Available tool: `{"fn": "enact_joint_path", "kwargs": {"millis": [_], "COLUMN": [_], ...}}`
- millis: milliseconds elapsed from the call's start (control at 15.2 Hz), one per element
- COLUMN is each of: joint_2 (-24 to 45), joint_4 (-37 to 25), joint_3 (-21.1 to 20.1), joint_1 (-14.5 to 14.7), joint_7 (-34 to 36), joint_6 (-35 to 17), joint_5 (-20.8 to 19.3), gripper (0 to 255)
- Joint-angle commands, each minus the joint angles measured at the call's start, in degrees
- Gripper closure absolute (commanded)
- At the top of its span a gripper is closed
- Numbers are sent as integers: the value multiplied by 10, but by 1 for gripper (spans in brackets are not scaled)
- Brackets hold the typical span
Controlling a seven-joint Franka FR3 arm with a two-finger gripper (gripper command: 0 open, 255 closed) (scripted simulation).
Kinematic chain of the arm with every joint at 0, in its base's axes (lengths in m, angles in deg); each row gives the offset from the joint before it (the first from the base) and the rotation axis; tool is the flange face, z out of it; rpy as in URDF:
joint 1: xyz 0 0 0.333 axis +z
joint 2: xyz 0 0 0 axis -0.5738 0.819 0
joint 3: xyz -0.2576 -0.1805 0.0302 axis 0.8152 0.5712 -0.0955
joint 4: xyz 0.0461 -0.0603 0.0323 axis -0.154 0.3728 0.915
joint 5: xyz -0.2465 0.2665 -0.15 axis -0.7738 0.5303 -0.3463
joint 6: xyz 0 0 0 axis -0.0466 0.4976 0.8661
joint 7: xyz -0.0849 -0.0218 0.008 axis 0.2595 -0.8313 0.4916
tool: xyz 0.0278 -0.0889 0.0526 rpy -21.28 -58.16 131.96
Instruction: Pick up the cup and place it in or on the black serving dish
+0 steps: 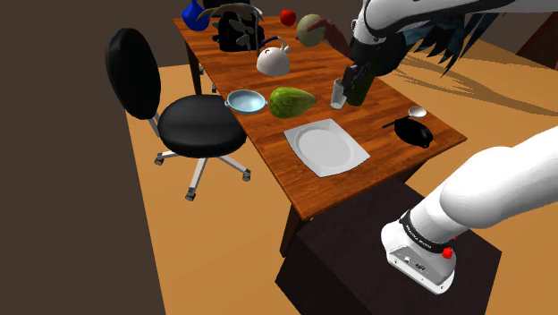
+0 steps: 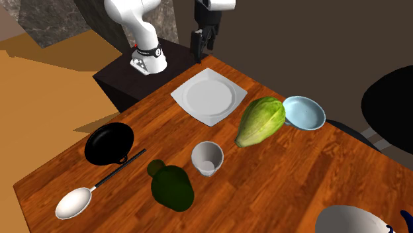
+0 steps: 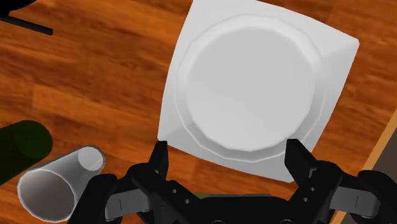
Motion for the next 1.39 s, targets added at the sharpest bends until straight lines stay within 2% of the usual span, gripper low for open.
{"fn": "enact_joint_path", "kwargs": {"millis": [0,660,1320], "joint_2": [36,228,421], "joint_4": [-12,-144,-335], "joint_3": [14,60,70], "joint_1": [-8,-41,-93], "joint_7": [-14,-83,-150], "joint_6": [-31,-120,-145], "joint_5": [-4,18,74], "gripper": [0,0,0]}}
